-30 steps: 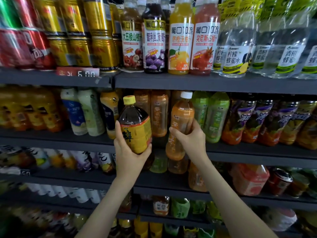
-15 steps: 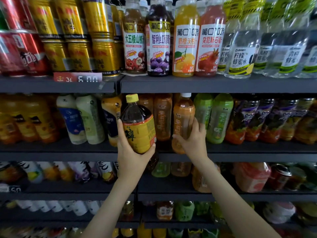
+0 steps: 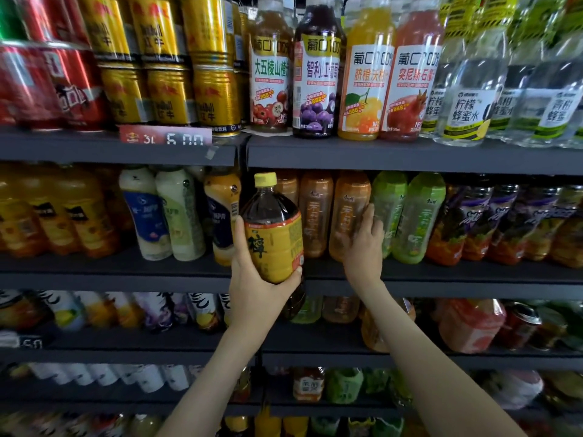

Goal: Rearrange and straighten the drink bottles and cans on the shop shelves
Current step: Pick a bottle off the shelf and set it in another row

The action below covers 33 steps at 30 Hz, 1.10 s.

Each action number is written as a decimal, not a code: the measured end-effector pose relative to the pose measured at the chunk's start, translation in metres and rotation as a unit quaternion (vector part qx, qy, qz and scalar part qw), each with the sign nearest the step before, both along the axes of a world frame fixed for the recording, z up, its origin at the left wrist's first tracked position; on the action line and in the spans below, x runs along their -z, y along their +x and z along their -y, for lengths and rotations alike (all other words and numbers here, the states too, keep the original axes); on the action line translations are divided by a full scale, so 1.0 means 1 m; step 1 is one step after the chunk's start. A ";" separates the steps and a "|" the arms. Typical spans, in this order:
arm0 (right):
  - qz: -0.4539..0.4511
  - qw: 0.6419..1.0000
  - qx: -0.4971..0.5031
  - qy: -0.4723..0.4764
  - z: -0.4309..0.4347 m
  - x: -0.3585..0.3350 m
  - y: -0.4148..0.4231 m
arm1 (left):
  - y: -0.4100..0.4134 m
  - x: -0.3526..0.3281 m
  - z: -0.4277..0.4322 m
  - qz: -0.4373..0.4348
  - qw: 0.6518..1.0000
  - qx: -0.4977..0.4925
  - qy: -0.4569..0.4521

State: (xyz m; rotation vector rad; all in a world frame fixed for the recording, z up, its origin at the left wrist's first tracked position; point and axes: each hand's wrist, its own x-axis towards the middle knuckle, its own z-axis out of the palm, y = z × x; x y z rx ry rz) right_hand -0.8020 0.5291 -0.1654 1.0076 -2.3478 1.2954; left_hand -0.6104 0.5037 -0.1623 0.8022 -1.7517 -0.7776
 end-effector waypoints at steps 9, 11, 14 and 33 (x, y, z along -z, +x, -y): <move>0.257 0.913 -0.316 -0.014 -0.070 -0.018 0.067 | -0.009 0.014 -0.023 0.069 0.994 0.081 -0.008; 0.268 0.920 -0.286 -0.012 -0.080 -0.011 0.067 | -0.018 0.019 -0.036 0.087 0.989 0.116 -0.005; 0.281 0.938 -0.198 -0.034 -0.104 0.001 0.057 | -0.032 0.021 -0.054 0.122 0.974 0.187 0.031; 0.436 0.879 -0.137 -0.138 -0.422 0.023 -0.101 | -0.224 0.049 -0.287 0.103 0.794 0.516 0.305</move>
